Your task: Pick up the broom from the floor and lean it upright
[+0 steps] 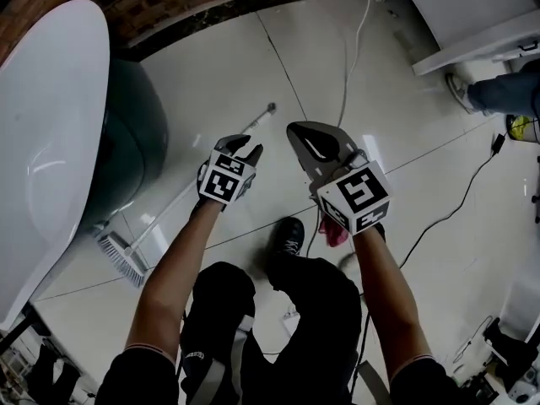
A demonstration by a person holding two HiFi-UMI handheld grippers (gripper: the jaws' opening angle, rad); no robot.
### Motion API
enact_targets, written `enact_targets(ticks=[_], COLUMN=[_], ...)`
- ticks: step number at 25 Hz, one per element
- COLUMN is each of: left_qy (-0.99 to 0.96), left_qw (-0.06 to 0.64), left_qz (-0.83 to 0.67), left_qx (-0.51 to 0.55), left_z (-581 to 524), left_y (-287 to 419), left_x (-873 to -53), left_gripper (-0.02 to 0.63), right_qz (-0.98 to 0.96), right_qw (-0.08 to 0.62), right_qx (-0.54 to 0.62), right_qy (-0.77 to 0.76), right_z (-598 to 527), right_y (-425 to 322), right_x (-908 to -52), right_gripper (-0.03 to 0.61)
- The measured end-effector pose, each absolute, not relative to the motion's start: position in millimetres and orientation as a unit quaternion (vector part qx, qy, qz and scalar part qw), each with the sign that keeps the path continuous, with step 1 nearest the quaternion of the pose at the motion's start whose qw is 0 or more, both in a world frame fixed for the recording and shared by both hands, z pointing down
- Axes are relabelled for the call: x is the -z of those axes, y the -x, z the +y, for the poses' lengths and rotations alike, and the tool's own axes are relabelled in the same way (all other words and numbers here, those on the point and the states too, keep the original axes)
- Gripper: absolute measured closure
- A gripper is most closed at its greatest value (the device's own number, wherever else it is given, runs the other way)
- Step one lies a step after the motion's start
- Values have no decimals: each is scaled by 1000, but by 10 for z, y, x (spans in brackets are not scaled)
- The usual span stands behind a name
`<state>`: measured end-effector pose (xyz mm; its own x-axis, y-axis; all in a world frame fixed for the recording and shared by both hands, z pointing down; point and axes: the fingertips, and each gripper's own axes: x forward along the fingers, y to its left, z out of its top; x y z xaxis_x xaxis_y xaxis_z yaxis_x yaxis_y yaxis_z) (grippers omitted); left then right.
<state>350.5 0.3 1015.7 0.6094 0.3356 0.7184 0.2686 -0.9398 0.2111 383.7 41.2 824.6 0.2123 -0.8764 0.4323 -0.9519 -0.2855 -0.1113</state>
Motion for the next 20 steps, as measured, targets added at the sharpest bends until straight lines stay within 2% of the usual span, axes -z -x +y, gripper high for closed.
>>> enact_targets(ticks=[9, 14, 20], left_qy=[-871, -853, -848], left_qw=[-22, -37, -33], left_qz=[170, 179, 170], left_qx=[-461, -489, -501], left_z=[-270, -287, -340], left_y=[-3769, -3728, -3618], left_x=[-11615, -12099, -12368], left_gripper=[460, 430, 430], right_qz=[-604, -610, -597], right_qw=[51, 62, 57], right_qx=[-240, -240, -245], right_qy=[-758, -753, -761], right_z=[344, 315, 406], right_y=[-4051, -4011, -3986], right_x=[-9114, -9378, -9481], right_gripper=[574, 574, 574])
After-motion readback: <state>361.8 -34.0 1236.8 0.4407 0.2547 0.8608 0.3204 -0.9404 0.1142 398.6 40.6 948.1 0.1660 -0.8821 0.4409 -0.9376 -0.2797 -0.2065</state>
